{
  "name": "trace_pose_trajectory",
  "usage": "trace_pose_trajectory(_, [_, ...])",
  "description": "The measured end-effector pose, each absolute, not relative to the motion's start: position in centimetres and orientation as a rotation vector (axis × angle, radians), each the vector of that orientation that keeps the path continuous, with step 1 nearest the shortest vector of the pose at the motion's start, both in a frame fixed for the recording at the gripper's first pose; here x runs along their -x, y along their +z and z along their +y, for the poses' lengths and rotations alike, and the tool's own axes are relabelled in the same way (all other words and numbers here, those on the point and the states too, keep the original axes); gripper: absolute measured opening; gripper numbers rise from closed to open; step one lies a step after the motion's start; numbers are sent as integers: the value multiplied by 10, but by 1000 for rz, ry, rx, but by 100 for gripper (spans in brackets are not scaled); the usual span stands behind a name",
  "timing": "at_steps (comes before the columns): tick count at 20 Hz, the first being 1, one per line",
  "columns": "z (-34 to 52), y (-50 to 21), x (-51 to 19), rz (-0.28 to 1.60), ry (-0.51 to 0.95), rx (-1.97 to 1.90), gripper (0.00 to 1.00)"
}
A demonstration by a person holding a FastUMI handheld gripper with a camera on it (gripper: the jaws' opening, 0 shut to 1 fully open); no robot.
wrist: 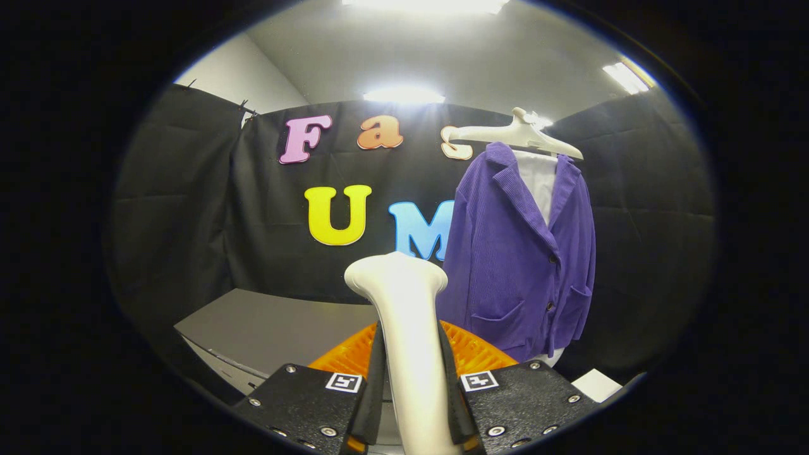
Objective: Iron the clothes twice with a garment steamer, once on the left side and once on the right side.
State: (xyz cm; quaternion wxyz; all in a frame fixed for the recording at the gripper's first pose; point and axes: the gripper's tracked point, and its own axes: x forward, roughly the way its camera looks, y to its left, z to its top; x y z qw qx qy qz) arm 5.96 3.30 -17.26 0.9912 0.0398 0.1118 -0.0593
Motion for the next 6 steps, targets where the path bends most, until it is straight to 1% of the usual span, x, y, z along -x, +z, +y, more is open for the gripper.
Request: trace_pose_trajectory(6, [30,-176,-50,221,-128,-110,42])
